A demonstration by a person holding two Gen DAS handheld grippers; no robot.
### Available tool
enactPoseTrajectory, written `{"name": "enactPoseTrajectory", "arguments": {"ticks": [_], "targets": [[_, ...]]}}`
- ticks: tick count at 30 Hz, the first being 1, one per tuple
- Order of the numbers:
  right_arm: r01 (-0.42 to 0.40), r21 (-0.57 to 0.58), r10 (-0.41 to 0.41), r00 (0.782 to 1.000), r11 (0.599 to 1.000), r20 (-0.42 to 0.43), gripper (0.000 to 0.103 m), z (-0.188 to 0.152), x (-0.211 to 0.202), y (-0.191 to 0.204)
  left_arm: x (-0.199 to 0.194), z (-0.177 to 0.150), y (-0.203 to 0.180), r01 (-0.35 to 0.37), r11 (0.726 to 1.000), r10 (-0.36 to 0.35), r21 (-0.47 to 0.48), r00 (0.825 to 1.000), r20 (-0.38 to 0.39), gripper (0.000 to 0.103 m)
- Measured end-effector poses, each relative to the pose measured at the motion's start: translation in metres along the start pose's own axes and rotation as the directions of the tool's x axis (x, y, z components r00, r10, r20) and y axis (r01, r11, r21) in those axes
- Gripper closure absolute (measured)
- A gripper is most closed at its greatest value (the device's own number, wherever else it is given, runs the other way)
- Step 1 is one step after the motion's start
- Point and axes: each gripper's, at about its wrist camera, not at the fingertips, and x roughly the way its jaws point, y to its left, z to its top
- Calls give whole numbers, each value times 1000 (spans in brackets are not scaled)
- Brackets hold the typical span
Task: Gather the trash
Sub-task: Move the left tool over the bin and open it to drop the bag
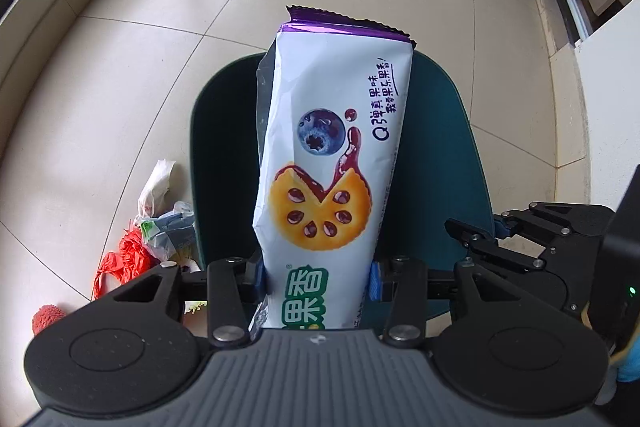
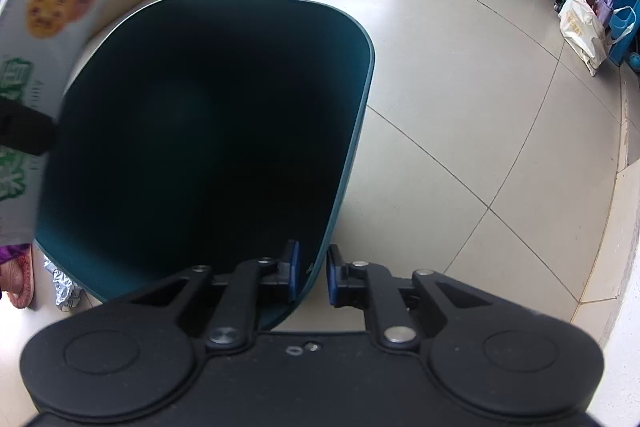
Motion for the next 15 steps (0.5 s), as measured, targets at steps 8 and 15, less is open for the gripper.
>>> {"name": "enactPoseTrajectory", "arguments": {"ticks": [8, 15], "targets": [[-35, -29, 35, 999, 999, 6, 91, 4, 5, -6, 82, 25, -19, -84, 996, 81, -19, 990, -116, 60], [-39, -37, 39, 999, 999, 11, 90, -10, 8, -12, 139, 32, -16, -103, 994, 95, -21, 966, -240, 58]]}}
